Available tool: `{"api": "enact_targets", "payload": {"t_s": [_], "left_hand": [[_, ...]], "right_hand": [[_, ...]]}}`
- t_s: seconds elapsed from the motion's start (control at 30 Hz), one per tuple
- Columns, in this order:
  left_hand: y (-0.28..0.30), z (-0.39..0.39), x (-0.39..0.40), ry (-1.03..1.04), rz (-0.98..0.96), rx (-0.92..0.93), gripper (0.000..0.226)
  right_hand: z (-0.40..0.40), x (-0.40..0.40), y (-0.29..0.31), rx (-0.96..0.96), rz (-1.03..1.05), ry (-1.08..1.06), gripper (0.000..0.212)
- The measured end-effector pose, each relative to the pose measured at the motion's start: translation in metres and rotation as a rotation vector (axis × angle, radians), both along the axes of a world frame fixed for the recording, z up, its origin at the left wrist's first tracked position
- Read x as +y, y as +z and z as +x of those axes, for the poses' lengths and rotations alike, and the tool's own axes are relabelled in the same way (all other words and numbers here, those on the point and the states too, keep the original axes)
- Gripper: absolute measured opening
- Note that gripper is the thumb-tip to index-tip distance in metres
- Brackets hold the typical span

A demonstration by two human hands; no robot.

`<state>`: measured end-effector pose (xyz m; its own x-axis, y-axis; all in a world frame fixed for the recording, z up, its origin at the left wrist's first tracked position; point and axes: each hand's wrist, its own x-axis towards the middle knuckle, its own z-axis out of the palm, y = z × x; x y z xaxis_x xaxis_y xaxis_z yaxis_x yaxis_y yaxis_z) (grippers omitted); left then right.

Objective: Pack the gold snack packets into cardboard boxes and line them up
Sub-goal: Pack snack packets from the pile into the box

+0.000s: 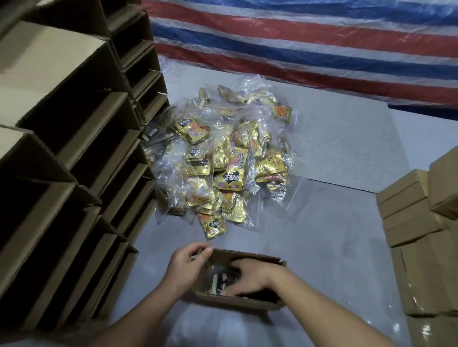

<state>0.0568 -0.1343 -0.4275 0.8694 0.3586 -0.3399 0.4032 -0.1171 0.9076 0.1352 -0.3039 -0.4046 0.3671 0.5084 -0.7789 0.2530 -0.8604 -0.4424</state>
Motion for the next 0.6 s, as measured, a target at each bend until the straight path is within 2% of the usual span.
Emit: {"api": "enact_targets", "payload": {"t_s": [0.03, 0.13, 0.17, 0.27, 0.4, 0.47, 0.6], "left_hand": [[-0.001, 0.000, -0.001, 0.004, -0.008, 0.005, 0.011], [-0.002, 0.005, -0.006, 0.034, -0.003, 0.015, 0.012], [-0.003, 0.006, -0.007, 0.033, 0.010, 0.008, 0.014], [-0.005, 0.009, -0.007, -0.004, 0.038, -0.023, 0.017], [-0.002, 0.015, -0.009, 0.000, 0.059, -0.012, 0.016], [0.000, 0.019, -0.006, -0.001, 0.076, -0.008, 0.015], [0.002, 0.025, 0.005, 0.018, 0.085, -0.004, 0.017]], "right_hand": [[0.004, -0.004, 0.006, 0.001, 0.037, -0.018, 0.063], [0.006, -0.005, 0.004, -0.042, 0.001, 0.066, 0.027], [0.004, -0.001, -0.001, -0.014, -0.054, 0.100, 0.027], [-0.004, 0.013, -0.023, 0.088, -0.212, 0.116, 0.053], [-0.004, 0.024, -0.030, 0.134, -0.225, -0.026, 0.067], [-0.002, 0.021, -0.019, 0.123, -0.177, -0.070, 0.064], [0.005, 0.003, 0.023, -0.050, 0.068, -0.179, 0.037]]}}
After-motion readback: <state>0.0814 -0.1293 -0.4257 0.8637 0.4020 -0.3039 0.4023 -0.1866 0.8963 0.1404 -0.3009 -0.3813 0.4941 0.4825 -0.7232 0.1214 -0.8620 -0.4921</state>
